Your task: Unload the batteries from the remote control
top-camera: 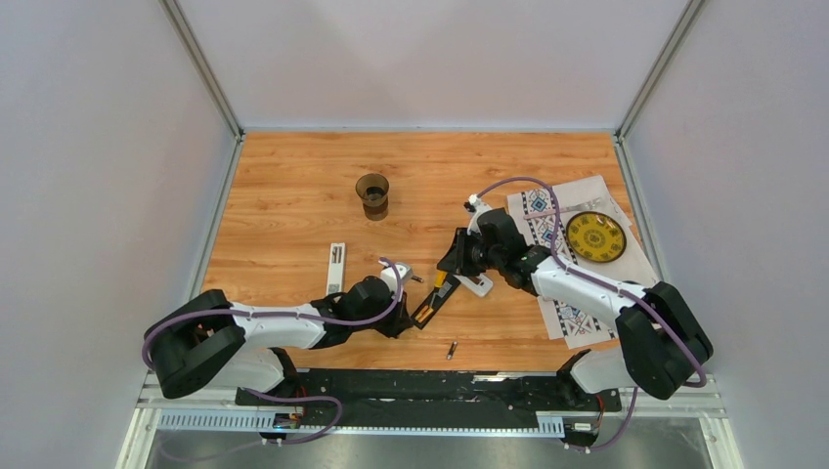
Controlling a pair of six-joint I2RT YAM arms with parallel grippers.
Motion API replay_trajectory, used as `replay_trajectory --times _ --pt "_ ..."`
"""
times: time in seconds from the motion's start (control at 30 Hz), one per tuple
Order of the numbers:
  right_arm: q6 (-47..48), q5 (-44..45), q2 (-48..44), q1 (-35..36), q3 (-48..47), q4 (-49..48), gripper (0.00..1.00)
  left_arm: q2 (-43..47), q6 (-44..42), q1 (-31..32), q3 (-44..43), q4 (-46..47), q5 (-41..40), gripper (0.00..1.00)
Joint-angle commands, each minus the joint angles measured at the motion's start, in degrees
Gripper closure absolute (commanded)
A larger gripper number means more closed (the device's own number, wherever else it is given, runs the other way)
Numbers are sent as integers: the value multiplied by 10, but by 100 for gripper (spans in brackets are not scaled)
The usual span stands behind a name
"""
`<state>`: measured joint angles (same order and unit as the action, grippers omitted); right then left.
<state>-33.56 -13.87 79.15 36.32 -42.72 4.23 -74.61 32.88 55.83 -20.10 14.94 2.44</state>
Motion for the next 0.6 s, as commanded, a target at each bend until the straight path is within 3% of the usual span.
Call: replay_trajectory --times 0.0,0.23,0.57 --pt "32 41 -14 -4 -12 16 100 -20 -9 -1 -2 -35 -17 100" --pt "36 16 -10 -4 -11 19 100 -23 -7 -1 -5 -32 -14 100" --pt "42 -106 -17 -5 -10 13 100 -40 -7 -1 -15 -27 -12 100"
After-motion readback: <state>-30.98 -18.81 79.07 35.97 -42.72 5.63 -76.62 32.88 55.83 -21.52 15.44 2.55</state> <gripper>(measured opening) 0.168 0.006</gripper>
